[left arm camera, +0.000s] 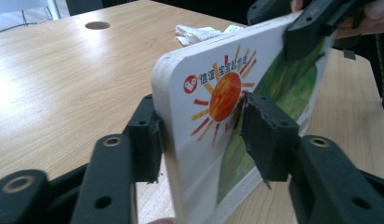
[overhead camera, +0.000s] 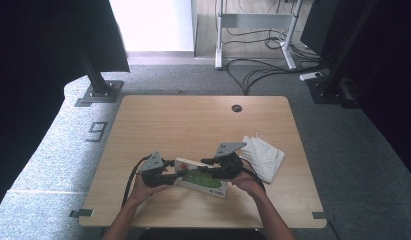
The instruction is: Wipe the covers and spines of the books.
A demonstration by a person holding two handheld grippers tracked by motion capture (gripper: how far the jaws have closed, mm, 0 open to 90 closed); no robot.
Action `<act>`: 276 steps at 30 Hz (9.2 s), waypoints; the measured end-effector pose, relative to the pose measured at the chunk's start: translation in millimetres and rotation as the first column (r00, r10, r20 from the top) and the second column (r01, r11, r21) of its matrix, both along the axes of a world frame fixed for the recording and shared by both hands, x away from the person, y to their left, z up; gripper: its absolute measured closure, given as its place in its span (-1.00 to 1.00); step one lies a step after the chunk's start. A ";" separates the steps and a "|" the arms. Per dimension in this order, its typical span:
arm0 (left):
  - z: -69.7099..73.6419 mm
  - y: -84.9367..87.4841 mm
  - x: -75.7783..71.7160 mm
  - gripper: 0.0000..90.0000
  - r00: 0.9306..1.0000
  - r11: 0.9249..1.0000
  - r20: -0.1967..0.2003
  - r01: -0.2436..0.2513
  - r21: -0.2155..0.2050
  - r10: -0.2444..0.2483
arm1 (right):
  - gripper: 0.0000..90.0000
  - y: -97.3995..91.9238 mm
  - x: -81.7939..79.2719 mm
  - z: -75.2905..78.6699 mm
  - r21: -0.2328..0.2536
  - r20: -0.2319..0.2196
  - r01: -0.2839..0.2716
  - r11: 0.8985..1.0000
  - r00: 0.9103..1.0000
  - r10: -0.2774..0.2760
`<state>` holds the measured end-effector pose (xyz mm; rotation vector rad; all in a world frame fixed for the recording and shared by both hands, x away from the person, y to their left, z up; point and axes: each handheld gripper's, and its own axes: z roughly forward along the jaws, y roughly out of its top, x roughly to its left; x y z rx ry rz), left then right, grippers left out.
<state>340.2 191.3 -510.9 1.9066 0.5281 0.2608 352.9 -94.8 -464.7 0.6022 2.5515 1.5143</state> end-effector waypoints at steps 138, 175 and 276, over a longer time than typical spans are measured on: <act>25.9 -5.1 -11.0 -0.26 0.959 0.949 -0.028 -0.282 -0.142 0.281 | 0.67 -136.9 24.9 -81.1 -0.252 0.038 0.625 0.739 0.769 -0.638; 24.8 -4.8 -13.1 -0.15 0.962 0.950 -0.018 -0.273 -0.153 0.273 | 0.69 -53.3 -84.7 -75.3 0.001 -0.117 0.376 0.927 0.920 -0.373; 24.7 -3.9 -12.8 -0.16 0.960 0.948 -0.029 -0.278 -0.155 0.277 | 0.67 -45.6 -85.2 -87.0 -0.001 -0.230 0.476 0.879 0.856 -0.464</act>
